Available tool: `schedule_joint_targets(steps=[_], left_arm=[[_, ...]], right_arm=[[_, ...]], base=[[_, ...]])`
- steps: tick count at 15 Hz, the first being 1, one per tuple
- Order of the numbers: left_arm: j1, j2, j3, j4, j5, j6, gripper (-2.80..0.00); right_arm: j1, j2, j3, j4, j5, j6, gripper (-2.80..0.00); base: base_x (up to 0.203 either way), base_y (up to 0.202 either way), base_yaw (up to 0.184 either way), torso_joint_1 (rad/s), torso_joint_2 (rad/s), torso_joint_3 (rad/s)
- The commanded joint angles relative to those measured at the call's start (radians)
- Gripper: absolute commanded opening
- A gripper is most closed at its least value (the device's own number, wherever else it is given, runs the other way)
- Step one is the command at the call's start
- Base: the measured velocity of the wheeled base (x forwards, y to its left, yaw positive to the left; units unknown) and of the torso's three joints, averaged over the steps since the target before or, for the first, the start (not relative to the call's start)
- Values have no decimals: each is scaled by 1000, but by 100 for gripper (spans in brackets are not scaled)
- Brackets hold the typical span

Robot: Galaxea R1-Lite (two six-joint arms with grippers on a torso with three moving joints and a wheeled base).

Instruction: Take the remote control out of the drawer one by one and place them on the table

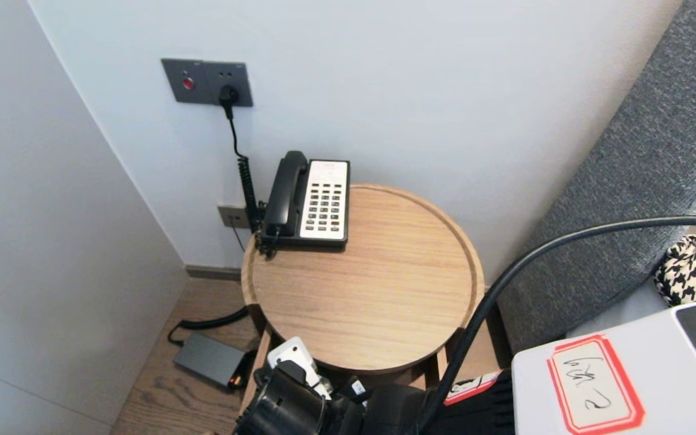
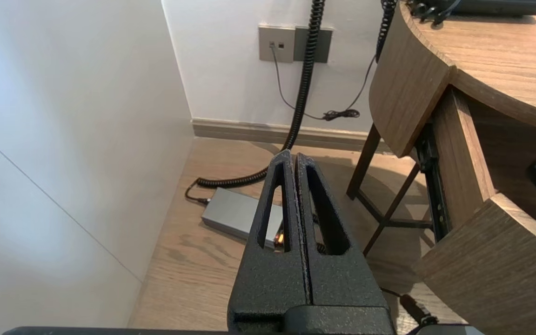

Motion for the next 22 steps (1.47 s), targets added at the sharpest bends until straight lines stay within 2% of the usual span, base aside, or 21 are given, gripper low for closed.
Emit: schedule_joint_targets(steps=[1,12,22], left_arm=[[0,0,9,-1,1,0,-280],[0,0,9,-1,1,0,-280],[0,0,9,-1,1,0,-280]], right_arm=[[2,-23,-4,1,-5,1,-280],[12,-79,6,1,-21,-1,-280],[34,-52,28,-4,-21,8,-280]], base=[[0,0,0,0,0,0],[0,0,0,0,0,0],[0,0,0,0,0,0]])
